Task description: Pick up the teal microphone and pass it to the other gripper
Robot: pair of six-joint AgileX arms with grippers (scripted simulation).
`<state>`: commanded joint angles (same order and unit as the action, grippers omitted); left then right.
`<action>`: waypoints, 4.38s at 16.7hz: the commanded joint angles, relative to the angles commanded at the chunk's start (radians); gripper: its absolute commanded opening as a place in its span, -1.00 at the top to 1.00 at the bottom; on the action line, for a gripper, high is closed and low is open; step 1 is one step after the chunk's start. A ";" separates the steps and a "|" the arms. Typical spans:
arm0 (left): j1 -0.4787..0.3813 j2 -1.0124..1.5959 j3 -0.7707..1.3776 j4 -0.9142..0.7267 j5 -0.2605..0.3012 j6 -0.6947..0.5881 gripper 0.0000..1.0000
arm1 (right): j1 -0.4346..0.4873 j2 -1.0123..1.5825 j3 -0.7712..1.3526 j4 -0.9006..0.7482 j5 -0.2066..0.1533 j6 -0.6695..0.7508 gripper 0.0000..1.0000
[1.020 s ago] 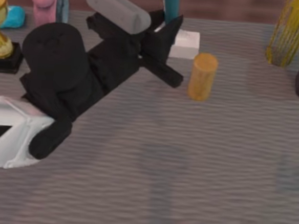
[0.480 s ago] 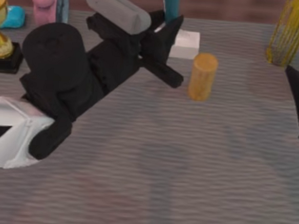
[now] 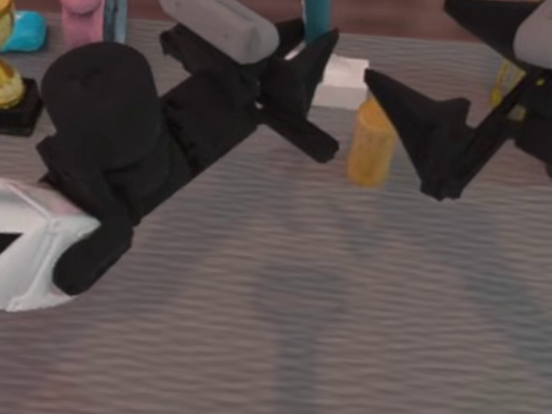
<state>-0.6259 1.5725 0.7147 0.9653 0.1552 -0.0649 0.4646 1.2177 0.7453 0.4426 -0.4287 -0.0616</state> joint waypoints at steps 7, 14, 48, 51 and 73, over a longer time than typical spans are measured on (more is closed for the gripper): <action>0.000 0.000 0.000 0.000 0.000 0.000 1.00 | 0.009 0.026 0.017 0.009 -0.008 -0.001 -1.00; 0.000 0.000 0.000 0.000 0.000 0.000 1.00 | 0.095 0.299 0.234 0.061 0.077 0.001 -1.00; 0.000 0.000 0.000 0.000 0.000 0.000 0.40 | 0.133 0.402 0.325 0.079 0.116 0.003 1.00; 0.000 0.000 0.000 0.000 0.000 0.000 -0.06 | 0.133 0.402 0.325 0.079 0.116 0.003 1.00; 0.056 -0.192 -0.201 -0.012 0.009 0.010 -1.00 | 0.048 0.321 0.262 0.081 0.031 0.002 1.00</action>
<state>-0.5702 1.3808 0.5141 0.9534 0.1646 -0.0548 0.5123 1.5391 1.0073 0.5234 -0.3979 -0.0597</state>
